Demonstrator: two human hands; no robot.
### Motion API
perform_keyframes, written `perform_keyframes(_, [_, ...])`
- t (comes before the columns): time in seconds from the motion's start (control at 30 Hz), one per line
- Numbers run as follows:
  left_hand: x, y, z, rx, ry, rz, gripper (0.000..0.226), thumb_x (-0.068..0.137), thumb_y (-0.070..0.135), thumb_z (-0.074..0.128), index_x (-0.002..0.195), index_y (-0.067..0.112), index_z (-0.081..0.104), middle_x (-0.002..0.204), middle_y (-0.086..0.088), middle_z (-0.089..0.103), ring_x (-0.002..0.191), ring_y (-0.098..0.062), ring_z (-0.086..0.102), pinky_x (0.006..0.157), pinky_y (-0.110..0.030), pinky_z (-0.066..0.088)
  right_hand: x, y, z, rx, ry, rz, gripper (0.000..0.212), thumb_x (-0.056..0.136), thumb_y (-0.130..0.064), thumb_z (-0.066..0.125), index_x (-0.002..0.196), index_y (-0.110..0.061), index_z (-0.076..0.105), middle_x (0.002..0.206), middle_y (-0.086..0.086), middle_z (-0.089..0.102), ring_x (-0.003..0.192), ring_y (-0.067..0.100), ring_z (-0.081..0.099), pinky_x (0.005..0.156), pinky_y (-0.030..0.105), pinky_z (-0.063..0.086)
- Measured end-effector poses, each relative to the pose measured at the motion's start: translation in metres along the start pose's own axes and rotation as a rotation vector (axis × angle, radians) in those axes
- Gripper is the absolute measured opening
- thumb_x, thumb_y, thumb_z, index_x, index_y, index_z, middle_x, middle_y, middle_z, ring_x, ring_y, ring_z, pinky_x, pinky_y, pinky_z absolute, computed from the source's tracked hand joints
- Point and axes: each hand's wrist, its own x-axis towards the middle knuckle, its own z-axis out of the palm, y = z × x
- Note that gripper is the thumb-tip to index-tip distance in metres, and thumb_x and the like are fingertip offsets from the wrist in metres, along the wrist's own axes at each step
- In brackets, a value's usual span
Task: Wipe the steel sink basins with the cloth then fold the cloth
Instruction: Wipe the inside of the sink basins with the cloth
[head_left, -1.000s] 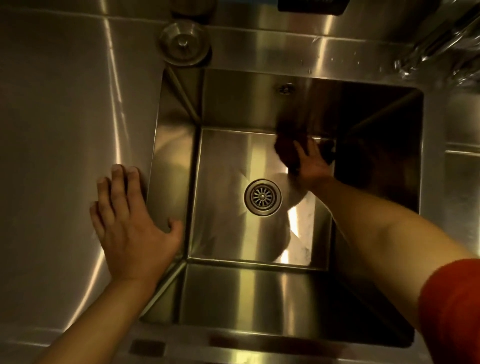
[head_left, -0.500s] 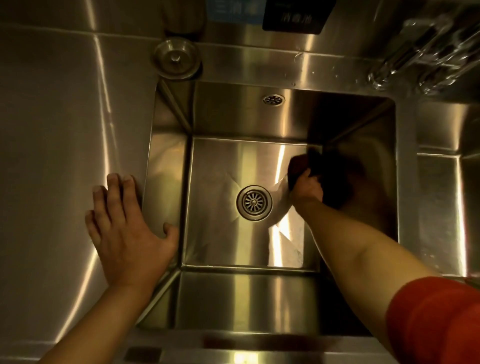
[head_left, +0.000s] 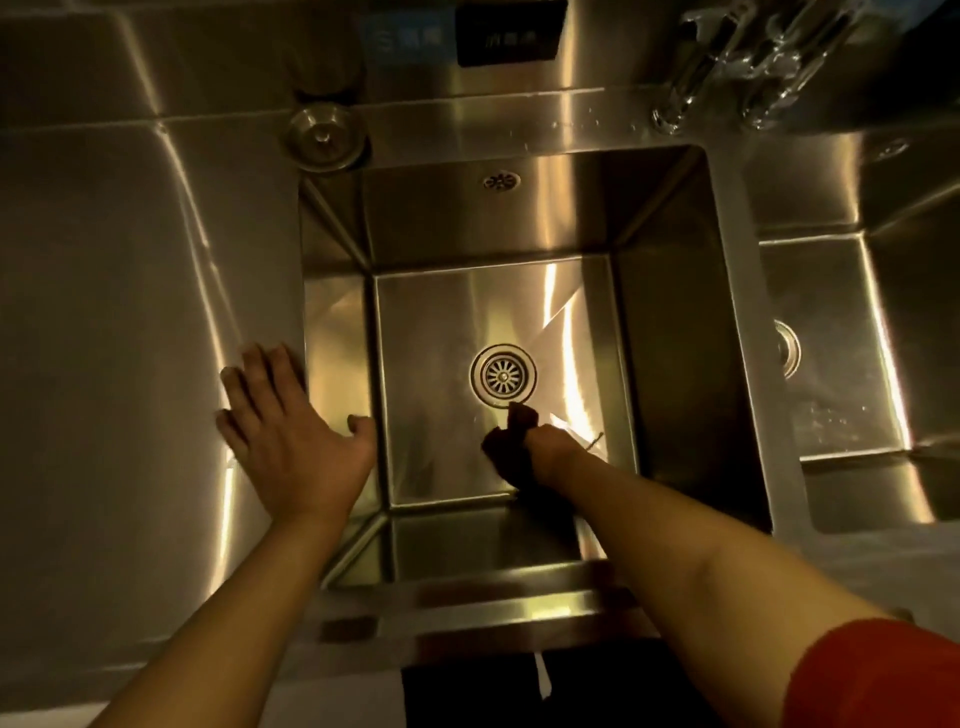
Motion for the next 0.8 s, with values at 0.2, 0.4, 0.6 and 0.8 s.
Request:
perform_keyframes(0.2, [-0.003,-0.002,-0.001,-0.042,0.008,0.023,0.108,0.074,0.04,0.075,0.162,0.015,0.018,0.171,-0.012,0.016,0.157,-0.038,0.012,0.125,-0.061,0.016,-0.051,-0.047,-0.014,0.041,0.08,-0.099,0.026,0.101,-0.019,0.055,0.122,-0.008,0.067,0.119,0.013,0.068,0.111,0.029,0.064,0.091,0.033,0.048])
perform_keyframes(0.4, [-0.007,-0.007,-0.011,-0.144,-0.071,0.039,0.103,0.074,0.045,0.071,0.16,0.015,0.024,0.169,-0.013,0.021,0.156,-0.039,0.015,0.124,-0.062,0.015,-0.121,-0.05,-0.038,-0.119,0.305,-0.261,0.053,0.102,-0.012,0.05,0.154,-0.025,0.042,0.159,0.007,0.039,0.134,0.027,0.051,0.108,0.03,0.04])
perform_keyframes(0.6, [-0.044,-0.028,-0.025,-0.301,-0.194,0.213,0.084,0.086,0.041,0.06,0.16,0.018,0.028,0.168,-0.009,0.028,0.156,-0.035,0.02,0.124,-0.059,0.022,-0.194,-0.041,-0.029,-0.075,0.624,-0.303,0.072,0.087,-0.01,0.065,0.153,-0.031,0.041,0.165,0.007,0.023,0.129,0.034,0.052,0.095,0.042,0.055])
perform_keyframes(0.8, [-0.129,-0.025,-0.025,-0.389,-0.289,0.409,0.077,0.091,0.03,0.067,0.159,0.017,0.034,0.164,-0.009,0.037,0.152,-0.032,0.03,0.122,-0.057,0.03,-0.256,-0.042,0.008,-0.078,0.737,-0.278,0.067,0.084,-0.032,0.067,0.148,-0.028,0.045,0.156,0.011,0.033,0.13,0.033,0.044,0.103,0.05,0.046])
